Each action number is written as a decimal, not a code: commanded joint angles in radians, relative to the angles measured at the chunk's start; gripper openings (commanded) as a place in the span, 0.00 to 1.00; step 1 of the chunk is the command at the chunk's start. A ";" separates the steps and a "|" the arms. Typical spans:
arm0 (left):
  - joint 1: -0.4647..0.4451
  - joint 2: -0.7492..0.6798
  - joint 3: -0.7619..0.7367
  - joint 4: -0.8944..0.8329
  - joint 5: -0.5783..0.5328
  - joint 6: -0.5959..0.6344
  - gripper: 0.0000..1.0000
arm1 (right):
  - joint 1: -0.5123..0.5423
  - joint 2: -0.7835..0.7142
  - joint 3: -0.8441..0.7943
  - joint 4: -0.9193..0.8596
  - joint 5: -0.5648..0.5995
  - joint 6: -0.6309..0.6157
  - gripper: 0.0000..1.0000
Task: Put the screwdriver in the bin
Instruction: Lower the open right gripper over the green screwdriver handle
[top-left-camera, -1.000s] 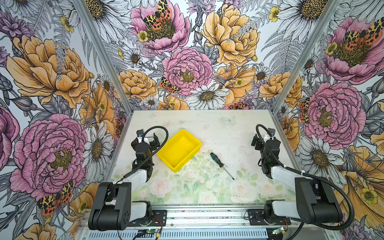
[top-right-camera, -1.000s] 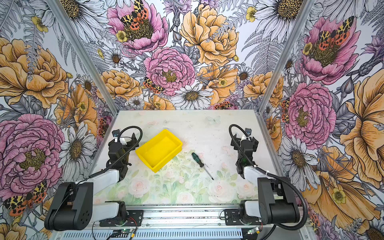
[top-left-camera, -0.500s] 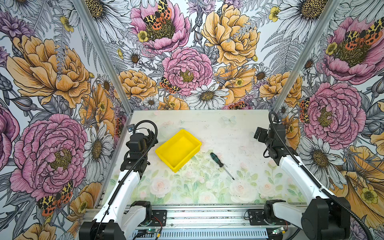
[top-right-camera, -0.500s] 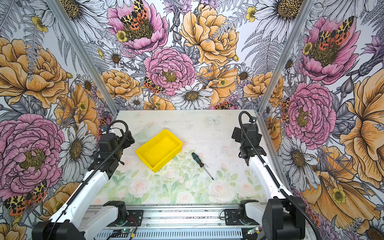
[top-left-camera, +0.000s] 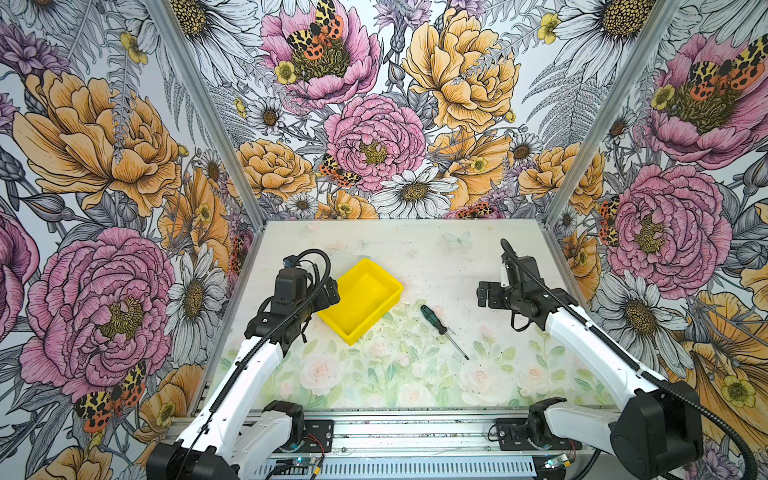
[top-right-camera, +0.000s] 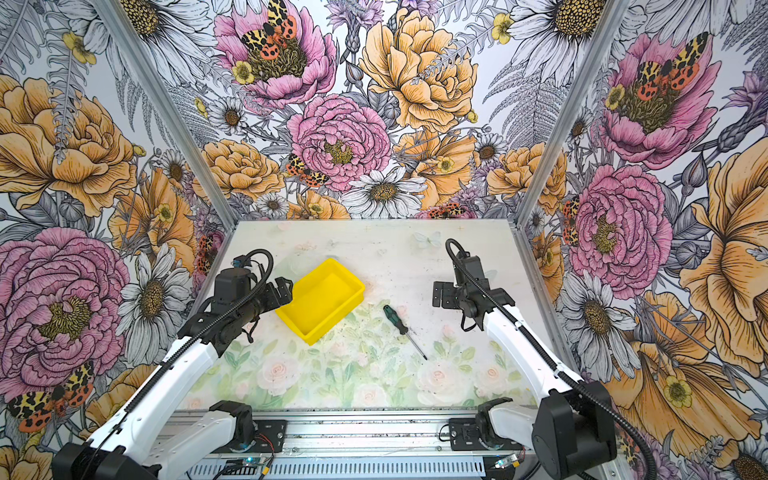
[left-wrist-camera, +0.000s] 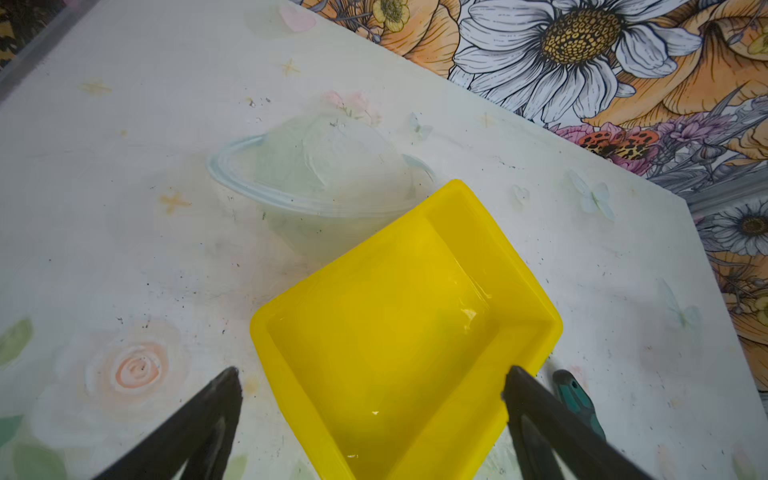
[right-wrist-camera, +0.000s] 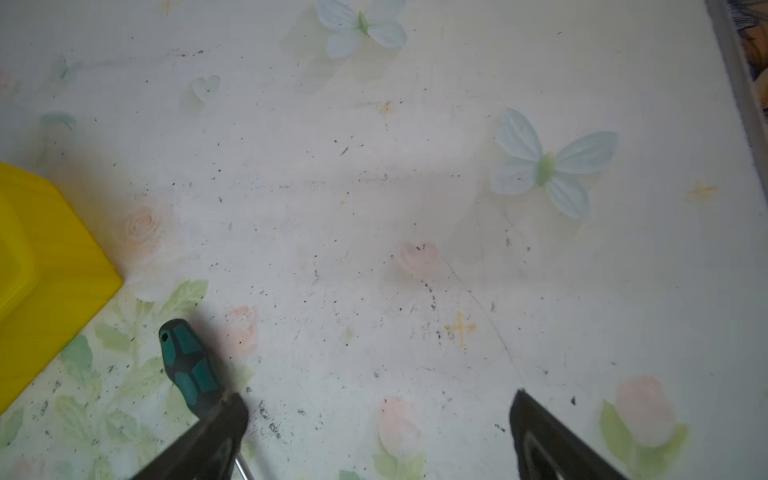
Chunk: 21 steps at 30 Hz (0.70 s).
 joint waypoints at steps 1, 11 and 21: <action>-0.030 0.014 0.044 -0.086 0.059 -0.018 0.99 | 0.036 0.059 0.046 -0.024 -0.090 -0.074 1.00; -0.098 0.007 0.051 -0.114 0.113 -0.029 0.99 | 0.157 0.248 0.135 0.010 -0.118 -0.155 0.98; -0.144 -0.024 0.018 -0.114 0.124 -0.045 0.99 | 0.254 0.379 0.179 0.043 -0.202 -0.182 0.96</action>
